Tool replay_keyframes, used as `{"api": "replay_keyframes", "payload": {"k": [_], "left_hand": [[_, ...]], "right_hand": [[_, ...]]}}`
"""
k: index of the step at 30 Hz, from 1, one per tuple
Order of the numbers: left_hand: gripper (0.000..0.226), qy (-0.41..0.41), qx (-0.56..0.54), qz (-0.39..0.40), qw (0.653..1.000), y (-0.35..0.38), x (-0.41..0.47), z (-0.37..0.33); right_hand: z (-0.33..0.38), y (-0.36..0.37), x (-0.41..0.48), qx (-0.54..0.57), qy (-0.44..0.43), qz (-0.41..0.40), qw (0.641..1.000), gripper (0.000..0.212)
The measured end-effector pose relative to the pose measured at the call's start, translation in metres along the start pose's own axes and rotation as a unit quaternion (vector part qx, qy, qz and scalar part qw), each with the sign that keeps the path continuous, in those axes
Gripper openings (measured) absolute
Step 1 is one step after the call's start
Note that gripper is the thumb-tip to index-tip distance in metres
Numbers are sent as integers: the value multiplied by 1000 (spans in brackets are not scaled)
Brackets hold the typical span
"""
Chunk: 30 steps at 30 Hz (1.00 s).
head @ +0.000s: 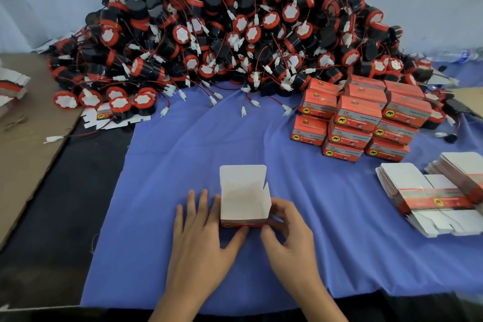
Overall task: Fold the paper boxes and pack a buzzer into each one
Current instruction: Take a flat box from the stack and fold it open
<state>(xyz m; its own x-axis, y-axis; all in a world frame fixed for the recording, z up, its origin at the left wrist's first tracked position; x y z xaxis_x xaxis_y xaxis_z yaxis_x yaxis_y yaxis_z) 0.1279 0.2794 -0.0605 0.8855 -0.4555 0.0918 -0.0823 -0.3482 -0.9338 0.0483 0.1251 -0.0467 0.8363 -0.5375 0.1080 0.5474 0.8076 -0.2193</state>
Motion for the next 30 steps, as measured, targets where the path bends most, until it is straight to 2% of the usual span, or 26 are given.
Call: {"api": "replay_keyframes", "payload": {"k": [7,11,13,14,15,17,18,19,22,24,26,28,30], "left_hand": [[104,-8,-27,12,1000,5,1,4],[126,-19,-40,54,998,1,7,5],[146,-11,-124,52,991,-3,7,7],[145,-21,-209,25,977,-8,5,10],[131,-41,-312,-13,949,-12,3,14],[67,-100,-465,-112,872,-23,0,23],[41,-133,-510,-132,840,-27,5,29],[35,-155,-551,-129,810,-32,16,33],[39,-170,-647,-73,740,-53,62,35],[36,-136,-669,-44,730,-63,98,24],[35,-114,-664,-8,739,-58,138,7],[36,-107,-645,41,755,-43,179,-15],[35,-92,-606,76,787,-24,221,-37]], "right_hand": [[-3,-1,0,0,37,-20,999,69],[-4,-4,-2,27,45,-36,998,72],[-8,-8,-1,68,57,-53,995,66],[-9,-9,1,94,67,-61,991,64],[-10,-11,3,124,79,-67,987,62],[-8,-14,12,190,108,-76,973,54],[-5,-15,20,217,120,-79,966,52],[-3,-15,30,231,130,-78,961,52],[9,0,74,217,145,-32,965,52],[14,16,112,225,163,-8,961,51],[15,31,155,239,181,-11,954,55],[12,43,200,245,196,-25,949,59],[8,53,247,255,210,-48,943,60]]}}
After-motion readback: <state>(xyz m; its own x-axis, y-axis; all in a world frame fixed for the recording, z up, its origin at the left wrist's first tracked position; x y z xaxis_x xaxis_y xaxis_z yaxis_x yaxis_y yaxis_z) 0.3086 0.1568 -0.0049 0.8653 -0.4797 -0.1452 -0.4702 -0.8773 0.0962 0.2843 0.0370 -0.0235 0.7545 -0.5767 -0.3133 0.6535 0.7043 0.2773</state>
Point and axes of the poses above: each hand's wrist, its own x-axis towards the middle knuckle, its own y-axis out of the palm, z = x × y, the point moved 4 cm from there along x, towards the middle knuckle, and after that the axes turned 2 degrees about y, right-handed, at the moved point
